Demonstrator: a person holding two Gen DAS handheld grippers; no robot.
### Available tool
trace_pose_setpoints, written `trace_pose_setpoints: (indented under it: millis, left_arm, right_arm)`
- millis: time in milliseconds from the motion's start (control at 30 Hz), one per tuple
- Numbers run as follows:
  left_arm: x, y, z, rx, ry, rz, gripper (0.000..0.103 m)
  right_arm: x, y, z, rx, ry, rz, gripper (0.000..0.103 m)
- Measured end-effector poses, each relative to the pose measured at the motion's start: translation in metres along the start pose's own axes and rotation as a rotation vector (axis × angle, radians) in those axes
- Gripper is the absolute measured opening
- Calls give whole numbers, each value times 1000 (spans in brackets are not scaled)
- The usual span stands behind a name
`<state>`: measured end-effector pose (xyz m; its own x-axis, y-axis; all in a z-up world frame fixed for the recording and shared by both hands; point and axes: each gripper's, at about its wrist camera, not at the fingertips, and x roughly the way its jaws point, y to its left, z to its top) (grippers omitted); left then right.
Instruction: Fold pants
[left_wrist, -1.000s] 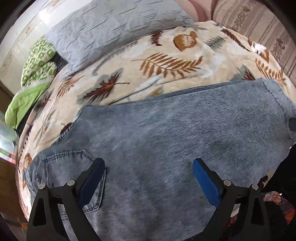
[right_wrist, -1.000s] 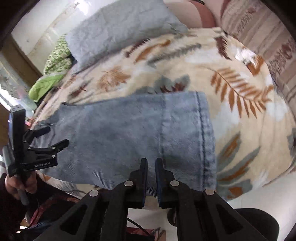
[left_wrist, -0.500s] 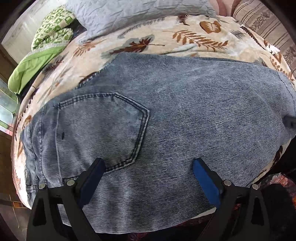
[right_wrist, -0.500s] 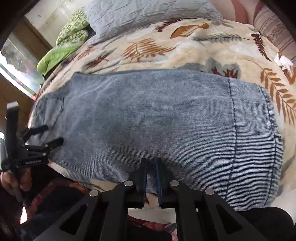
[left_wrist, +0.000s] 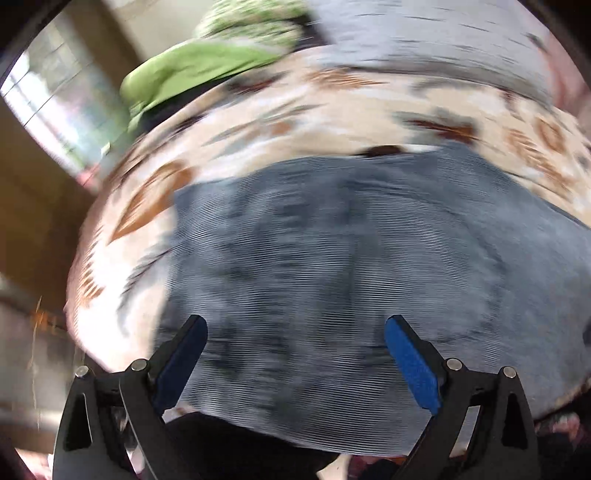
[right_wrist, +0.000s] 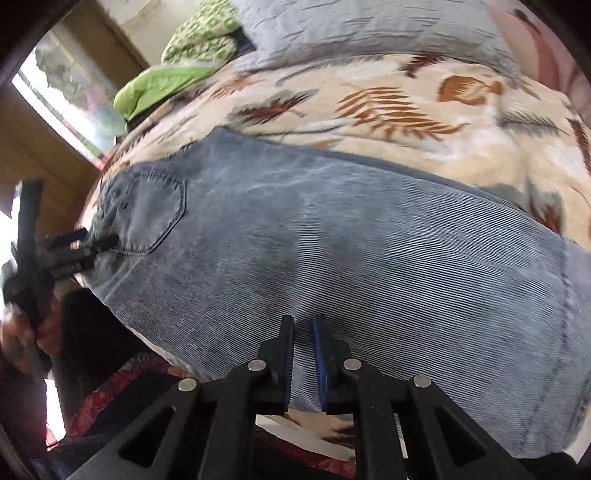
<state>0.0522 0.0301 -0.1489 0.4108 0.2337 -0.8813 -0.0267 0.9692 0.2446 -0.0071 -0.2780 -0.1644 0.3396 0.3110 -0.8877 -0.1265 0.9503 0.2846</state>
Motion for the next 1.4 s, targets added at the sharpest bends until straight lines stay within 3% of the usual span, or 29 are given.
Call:
trace_pose_setpoints:
  millis: [67,200,333,433,533,700,867,1000,1167,1333,1400]
  left_arm:
    - [12,12,0,-41,29,-11,103]
    - [22,16,1,-86,63,-24,103]
    - [6,-1,3,-29,6,35,103]
    - [-12,-12,4,-11,-31,-18,103]
    - [-31,-31,4,29,-82,-26,103]
    - [-64,-65,7,104,-148,-52,103]
    - [-99,-80,14,164,-240,-68,103]
    - [-126,-90,19,181,-296,-77,103]
    - [-142,-106,24,200,-324,-83,103]
    - [-145,-129,22,237,-315,-80,103]
    - [-145,-137,21,252,-315,-75,103]
  right_arm:
    - [15,8,-2,-11,47,14,13]
    - [19,9,-2,-17,39,12,13]
    - [7,-3,-2,28,0,48,13]
    - [-4,-12,-3,33,-46,22,13]
    - [-12,-25,-3,54,-63,-26,13]
    - [-9,-49,-4,109,-36,-82,13]
    - [-14,-56,-4,120,-49,-49,13]
    - [-31,-69,-5,148,-106,-76,13]
    - [-51,-94,-8,177,-152,-183,13]
    - [-52,-124,-16,250,-158,-225,13]
    - [-47,-133,-18,276,-151,-196,13]
